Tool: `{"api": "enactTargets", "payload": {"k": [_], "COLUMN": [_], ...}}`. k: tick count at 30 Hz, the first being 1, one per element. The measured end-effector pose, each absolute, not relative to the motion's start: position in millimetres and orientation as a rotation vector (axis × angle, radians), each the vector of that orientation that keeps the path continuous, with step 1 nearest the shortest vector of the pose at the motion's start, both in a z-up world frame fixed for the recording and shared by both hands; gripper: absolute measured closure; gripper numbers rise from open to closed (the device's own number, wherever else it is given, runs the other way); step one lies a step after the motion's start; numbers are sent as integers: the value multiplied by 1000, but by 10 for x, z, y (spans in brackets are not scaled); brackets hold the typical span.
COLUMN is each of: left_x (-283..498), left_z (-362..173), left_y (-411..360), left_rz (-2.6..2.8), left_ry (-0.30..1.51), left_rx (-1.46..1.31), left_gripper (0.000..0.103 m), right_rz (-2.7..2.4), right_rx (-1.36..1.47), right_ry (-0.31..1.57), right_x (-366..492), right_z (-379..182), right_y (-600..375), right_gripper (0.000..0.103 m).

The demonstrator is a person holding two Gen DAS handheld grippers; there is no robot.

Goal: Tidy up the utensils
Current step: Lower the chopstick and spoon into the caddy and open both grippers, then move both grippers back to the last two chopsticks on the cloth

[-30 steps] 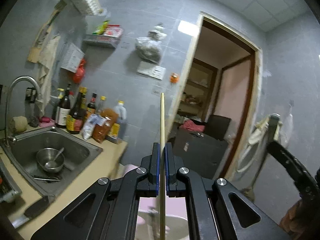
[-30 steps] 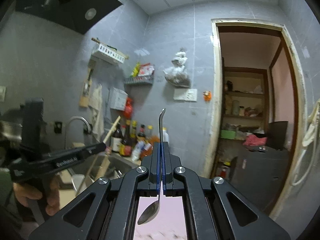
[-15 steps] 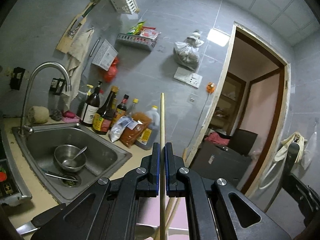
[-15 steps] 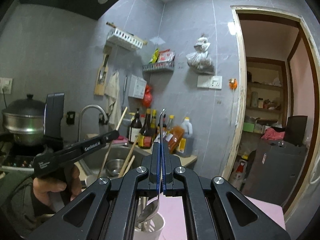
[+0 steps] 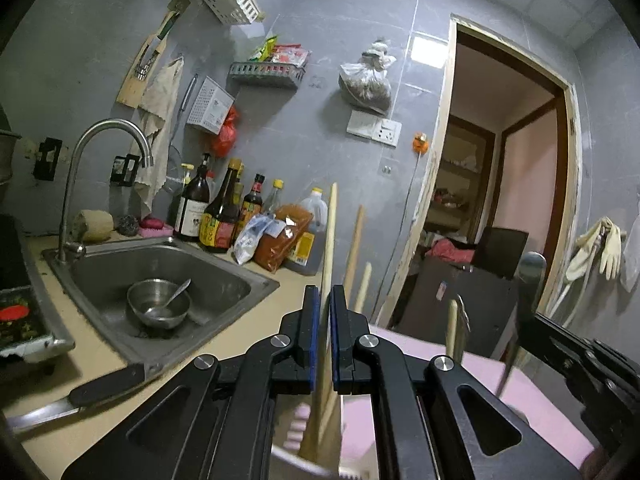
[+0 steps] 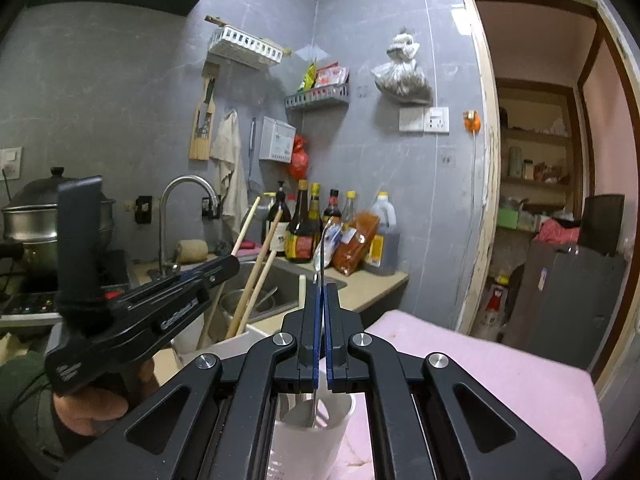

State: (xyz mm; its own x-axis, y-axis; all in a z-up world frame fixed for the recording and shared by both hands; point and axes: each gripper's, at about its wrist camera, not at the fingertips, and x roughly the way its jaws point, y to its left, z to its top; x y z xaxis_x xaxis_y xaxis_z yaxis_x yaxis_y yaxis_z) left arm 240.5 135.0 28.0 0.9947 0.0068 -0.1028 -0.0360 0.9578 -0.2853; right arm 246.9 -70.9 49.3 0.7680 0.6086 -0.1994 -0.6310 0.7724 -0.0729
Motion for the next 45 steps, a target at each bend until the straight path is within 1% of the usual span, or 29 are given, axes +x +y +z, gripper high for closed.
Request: {"api": "enactTargets", "payload": {"k": [8, 9, 10, 11, 12, 15, 16, 17, 18, 19, 20, 22, 23, 24, 25, 26, 27, 29, 30, 32, 35, 40, 45], "left_x": [2330, 2314, 2300, 2276, 2246, 2140, 2115, 2091, 2080, 2062, 2039, 2019, 2014, 2007, 2000, 1986, 1968, 1944, 1936, 1908, 1848, 1775, 1758], "left_z": [220, 222, 227, 232, 242, 299, 320, 349, 374, 402, 434, 493, 521, 546, 563, 580, 600, 634, 650, 668, 688, 692, 626], "left_y": [1316, 1318, 1320, 1327, 1331, 1315, 1304, 1272, 1252, 1222, 1181, 1118, 1072, 1027, 989, 952, 905, 815, 772, 701, 602, 391, 128], "left_rz": [-40, -46, -56, -62, -67, -74, -74, -72, -73, -77, -83, -90, -94, -95, -97, -101, -106, -111, -113, -118, -122, -156, -203], "left_ry": [218, 223, 235, 237, 235, 232, 233, 234, 235, 231, 226, 224, 226, 227, 225, 220, 214, 208, 205, 190, 155, 141, 169], "left_rx": [-302, -308, -316, -322, -329, -342, -340, -332, -331, -331, -329, -319, -310, -302, -298, -294, -288, -271, -261, -246, -233, -194, -166], "left_gripper": [97, 95, 92, 85, 79, 77, 75, 67, 57, 54, 49, 46, 42, 36, 32, 24, 18, 13, 9, 5, 2, 2, 2], "right_rz": [687, 687, 691, 695, 697, 701, 701, 700, 695, 672, 656, 625, 608, 595, 574, 562, 542, 513, 502, 477, 433, 372, 325], "right_rx": [-124, -122, -119, -115, -111, -91, -85, -71, -66, -61, -60, -56, -52, -48, -36, -27, -17, -9, -6, -7, -24, -56, -76], "right_ry": [253, 255, 257, 255, 252, 242, 240, 234, 228, 208, 192, 161, 147, 137, 120, 109, 93, 71, 62, 45, 28, 23, 33], "right_x": [2531, 2528, 2523, 2513, 2498, 2461, 2454, 2437, 2430, 2398, 2375, 2321, 2297, 2280, 2246, 2235, 2207, 2167, 2143, 2099, 2029, 1906, 1818], "right_z": [359, 352, 355, 367, 368, 412, 420, 443, 457, 483, 504, 560, 587, 605, 639, 663, 695, 749, 766, 806, 839, 800, 745], "right_y": [-745, -753, -761, -776, -794, -858, -883, -930, -959, -1015, -1057, -1163, -1216, -1262, -1348, -1405, -1488, -1622, -1691, -1819, -1989, -2262, -2474], "right_gripper": [99, 98, 95, 90, 87, 86, 84, 78, 73, 57, 46, 38, 34, 32, 27, 21, 18, 5, 1, 0, 0, 0, 0]}}
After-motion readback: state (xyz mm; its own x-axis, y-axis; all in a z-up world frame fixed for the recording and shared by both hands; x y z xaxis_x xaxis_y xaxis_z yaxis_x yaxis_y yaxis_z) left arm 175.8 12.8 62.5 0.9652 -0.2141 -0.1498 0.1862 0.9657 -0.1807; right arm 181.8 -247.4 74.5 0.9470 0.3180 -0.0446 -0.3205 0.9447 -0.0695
